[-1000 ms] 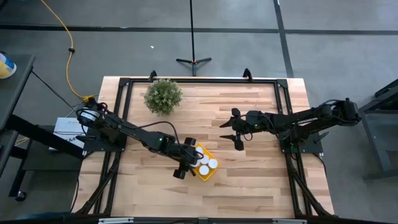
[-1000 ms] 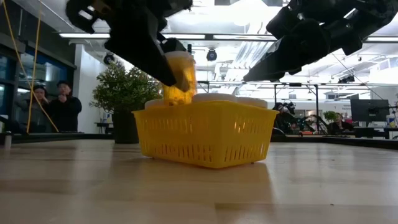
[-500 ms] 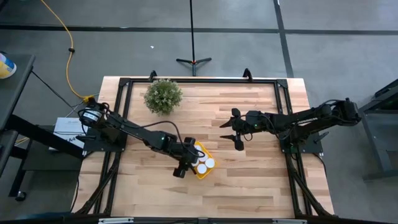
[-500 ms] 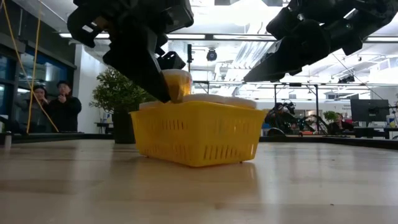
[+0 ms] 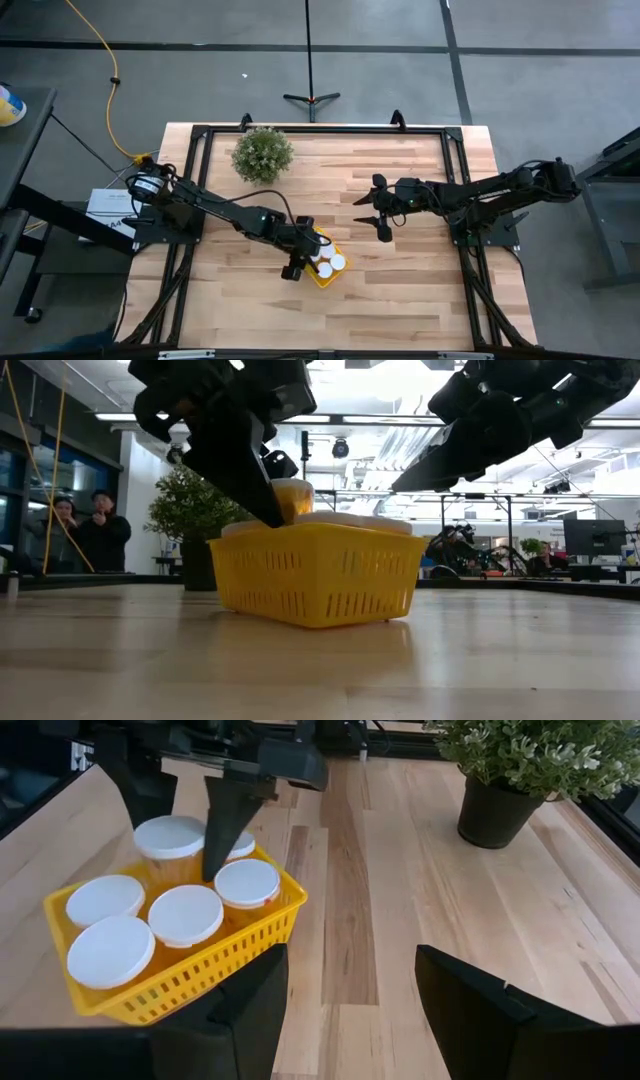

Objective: Pick and place pill bottles into a basket
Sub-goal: Put the pill bottle into the yellow transparent bin, then return to Home Position

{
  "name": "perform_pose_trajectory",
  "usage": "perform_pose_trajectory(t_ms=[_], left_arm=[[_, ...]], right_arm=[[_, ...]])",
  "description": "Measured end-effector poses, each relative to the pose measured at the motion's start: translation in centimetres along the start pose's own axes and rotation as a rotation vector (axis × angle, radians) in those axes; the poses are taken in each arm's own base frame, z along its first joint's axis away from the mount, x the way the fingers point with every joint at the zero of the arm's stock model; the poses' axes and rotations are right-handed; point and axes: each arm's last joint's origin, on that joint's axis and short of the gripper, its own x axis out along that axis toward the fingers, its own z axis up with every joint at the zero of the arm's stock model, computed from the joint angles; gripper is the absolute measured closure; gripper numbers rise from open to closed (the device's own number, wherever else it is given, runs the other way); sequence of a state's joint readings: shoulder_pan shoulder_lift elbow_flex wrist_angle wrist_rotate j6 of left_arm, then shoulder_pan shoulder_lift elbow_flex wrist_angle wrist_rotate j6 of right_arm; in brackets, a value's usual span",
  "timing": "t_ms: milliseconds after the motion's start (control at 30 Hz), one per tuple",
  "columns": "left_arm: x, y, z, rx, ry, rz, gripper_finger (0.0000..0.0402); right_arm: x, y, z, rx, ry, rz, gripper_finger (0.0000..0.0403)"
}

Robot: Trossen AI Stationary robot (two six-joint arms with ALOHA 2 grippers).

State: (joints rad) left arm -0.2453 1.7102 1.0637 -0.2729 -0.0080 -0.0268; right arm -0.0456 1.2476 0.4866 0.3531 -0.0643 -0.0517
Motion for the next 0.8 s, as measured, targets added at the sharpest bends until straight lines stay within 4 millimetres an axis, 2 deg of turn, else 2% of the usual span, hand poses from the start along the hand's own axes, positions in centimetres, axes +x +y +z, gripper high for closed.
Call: perform_pose_trajectory(t_ms=[300, 433, 567, 733, 800], left_arm=[[0.0, 0.0, -0.2, -0.005, 0.019, -0.024, 0.0051], [-0.2, 0.0, -0.1, -0.002, 0.018, -0.023, 0.0033], [-1.8, 0.0, 0.9, 0.001, 0.018, -0.019, 0.0046], [-4.3, -0.1, 2.9, 0.002, -0.012, -0.019, 0.0098], [-4.7, 0.0, 3.4, 0.0, -0.035, -0.008, 0.0125]], right_arm=[[0.0, 0.0, 0.0, 0.0, -0.001, 0.003, 0.0192], [0.0, 0.0, 0.0, 0.002, -0.004, 0.002, 0.0192], [0.0, 0.0, 0.1, 0.007, -0.015, 0.002, 0.0192], [0.0, 0.0, 0.2, 0.008, -0.026, 0.002, 0.0192], [0.0, 0.0, 0.3, 0.009, -0.028, 0.001, 0.0192]])
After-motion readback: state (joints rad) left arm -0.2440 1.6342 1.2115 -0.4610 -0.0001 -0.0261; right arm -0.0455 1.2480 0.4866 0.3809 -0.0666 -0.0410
